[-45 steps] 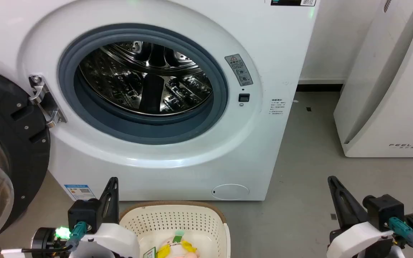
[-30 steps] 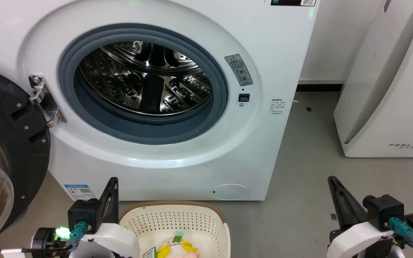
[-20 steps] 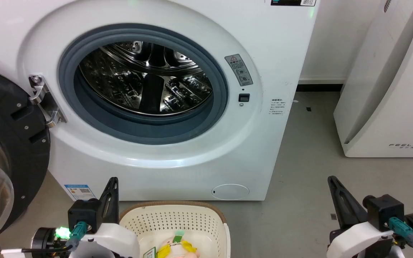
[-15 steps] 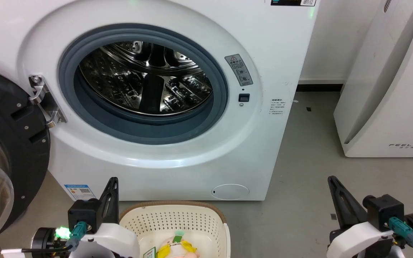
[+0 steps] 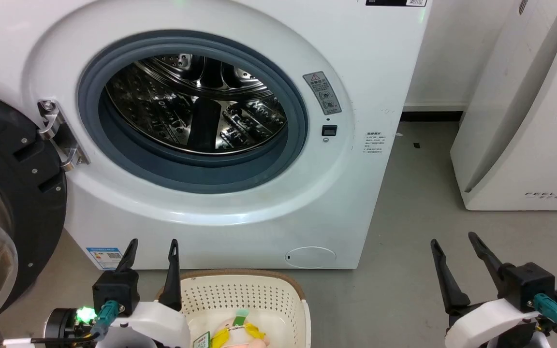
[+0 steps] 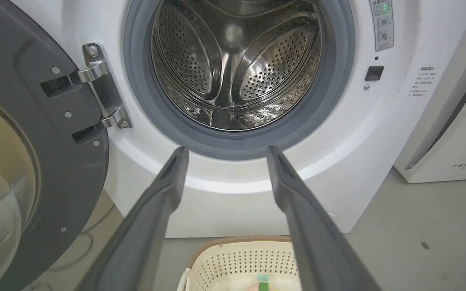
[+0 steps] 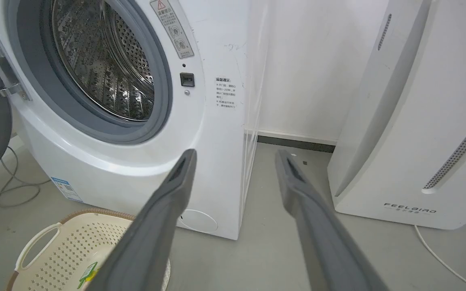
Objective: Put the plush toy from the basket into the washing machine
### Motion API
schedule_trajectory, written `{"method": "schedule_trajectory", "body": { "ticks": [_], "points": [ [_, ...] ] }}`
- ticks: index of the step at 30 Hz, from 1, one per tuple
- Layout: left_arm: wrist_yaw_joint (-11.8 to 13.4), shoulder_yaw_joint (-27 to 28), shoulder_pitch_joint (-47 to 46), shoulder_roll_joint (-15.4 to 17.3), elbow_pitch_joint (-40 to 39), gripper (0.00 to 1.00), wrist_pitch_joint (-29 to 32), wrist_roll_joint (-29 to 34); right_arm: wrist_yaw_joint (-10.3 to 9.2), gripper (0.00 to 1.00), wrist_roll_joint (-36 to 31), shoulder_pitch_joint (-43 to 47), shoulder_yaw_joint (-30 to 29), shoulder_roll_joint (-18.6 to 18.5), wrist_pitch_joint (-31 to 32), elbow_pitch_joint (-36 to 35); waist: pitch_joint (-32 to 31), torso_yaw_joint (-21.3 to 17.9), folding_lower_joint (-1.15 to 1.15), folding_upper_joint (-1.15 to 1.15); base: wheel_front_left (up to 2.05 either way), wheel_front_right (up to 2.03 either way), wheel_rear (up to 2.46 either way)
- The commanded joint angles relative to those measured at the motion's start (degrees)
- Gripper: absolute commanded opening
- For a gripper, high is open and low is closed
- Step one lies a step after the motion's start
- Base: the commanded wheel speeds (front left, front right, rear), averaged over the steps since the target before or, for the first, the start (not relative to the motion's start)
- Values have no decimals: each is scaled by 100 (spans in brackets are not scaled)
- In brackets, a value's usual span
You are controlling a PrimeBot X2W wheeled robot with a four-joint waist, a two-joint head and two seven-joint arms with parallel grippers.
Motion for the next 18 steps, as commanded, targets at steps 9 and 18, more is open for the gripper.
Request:
{"method": "schedule_trajectory", "body": {
  "ticks": [9,18],
  "points": [
    [52,-92,-165,0,251,100,-163,-78,-1,100,212,-35,-57,0,-164,-73,77,-14,0,0,0,0,0],
    [-15,-252,-534,15,976,100,-283,-47,-1,100,314,-129,-36,-1,-283,-99,314,-107,0,0,0,0,0]
  ]
}}
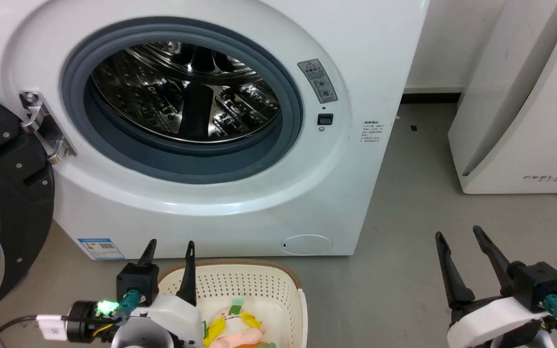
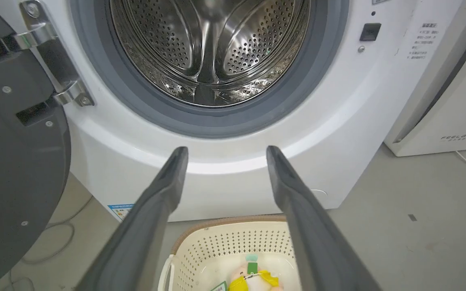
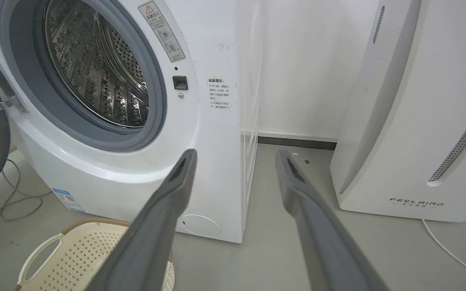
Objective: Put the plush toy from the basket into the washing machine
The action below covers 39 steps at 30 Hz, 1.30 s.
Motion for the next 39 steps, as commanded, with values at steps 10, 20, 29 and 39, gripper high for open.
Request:
{"method": "schedule_trajectory", "body": {
  "ticks": [10,20,29,39],
  "points": [
    [-51,-202,-693,64,1069,100,-153,22,-2,100,213,-315,-4,-1,-166,-70,494,-186,0,0,0,0,0],
    [-91,-445,-1313,278,1927,100,51,106,-2,100,408,-570,51,-1,-286,-146,1167,-421,0,0,0,0,0],
    [-172,-814,-1812,585,2494,100,421,315,-2,100,665,-814,62,-1,-393,-228,1829,-647,0,0,0,0,0],
    [-322,-1240,-2406,833,3092,100,948,516,-3,100,915,-1083,102,-1,-513,-320,2528,-804,0,0,0,0,0]
  ]
}}
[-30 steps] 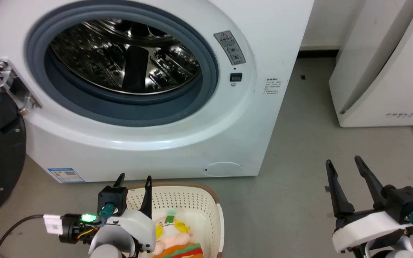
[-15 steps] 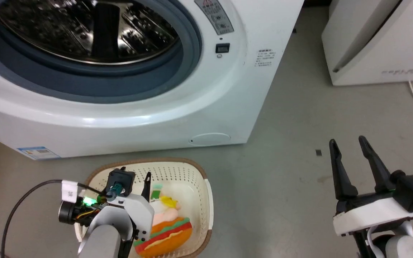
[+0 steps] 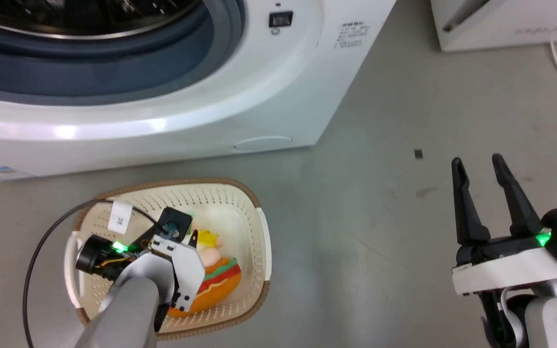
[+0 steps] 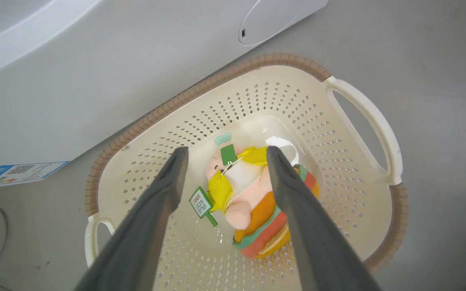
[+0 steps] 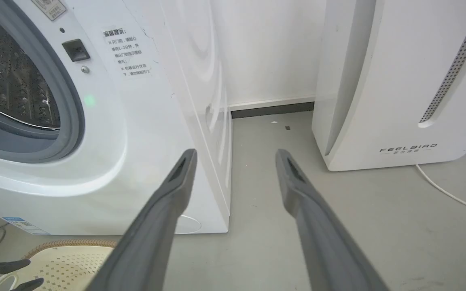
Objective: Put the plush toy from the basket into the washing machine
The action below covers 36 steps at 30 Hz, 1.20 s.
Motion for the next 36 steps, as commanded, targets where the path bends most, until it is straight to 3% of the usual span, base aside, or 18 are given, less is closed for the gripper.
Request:
{"method": "schedule_trajectory", "body": {
  "ticks": [1,20,36],
  "points": [
    [-29,-89,-205,81,175,100,106,53,-3,100,103,-152,9,-1,-69,-67,220,-75,-1,0,0,0,0],
    [-228,-800,-1306,412,1295,100,850,208,-4,100,491,-550,31,-2,-296,-253,1391,-320,-1,0,0,0,0],
    [15,-1168,-2371,484,2348,100,669,10,-4,100,829,-952,-16,-2,-511,-334,2386,-487,-1,0,0,0,0]
  ]
}}
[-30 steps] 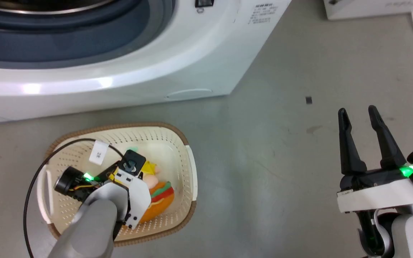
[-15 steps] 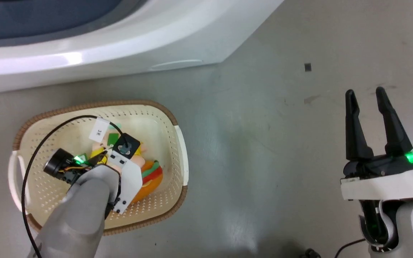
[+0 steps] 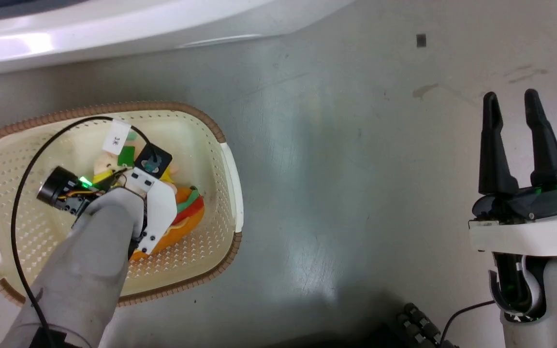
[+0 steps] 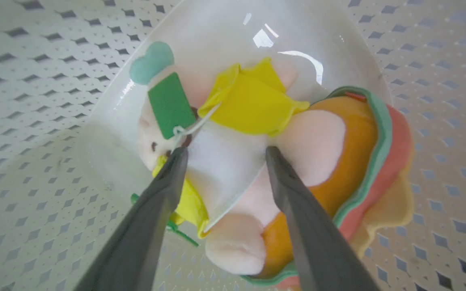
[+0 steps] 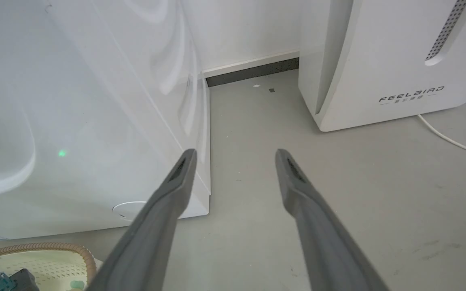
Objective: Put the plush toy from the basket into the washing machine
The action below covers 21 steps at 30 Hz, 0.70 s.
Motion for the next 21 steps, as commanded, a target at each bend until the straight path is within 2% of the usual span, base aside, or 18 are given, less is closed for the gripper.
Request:
{"method": "schedule_trajectory", "body": {
  "ticks": [1,7,8,9,10,11,21],
  "points": [
    [49,-109,-235,33,206,100,-23,-16,-3,100,118,-174,-24,-2,-75,-40,122,-43,-1,0,0,0,0],
    [131,-225,-484,56,502,100,-123,-73,-4,100,206,-281,-51,-2,-135,-55,273,-86,-1,0,0,0,0],
    [126,-261,-530,60,561,96,-114,-76,-4,100,223,-303,-56,-2,-147,-63,299,-95,-1,0,0,0,0],
    [123,-295,-578,65,620,44,-111,-80,-4,100,241,-324,-62,-2,-159,-68,325,-105,-1,0,0,0,0],
    [126,-327,-627,70,680,26,-121,-86,-4,100,258,-345,-67,-2,-171,-69,348,-115,-1,0,0,0,0],
    [103,-413,-759,88,857,0,-99,-120,-4,100,314,-403,-81,-2,-207,-74,409,-155,-1,0,0,0,0],
    [74,-630,-1009,157,1343,0,-21,-271,-4,100,455,-495,-132,-3,-305,-51,448,-290,-1,0,0,0,0]
  ]
}}
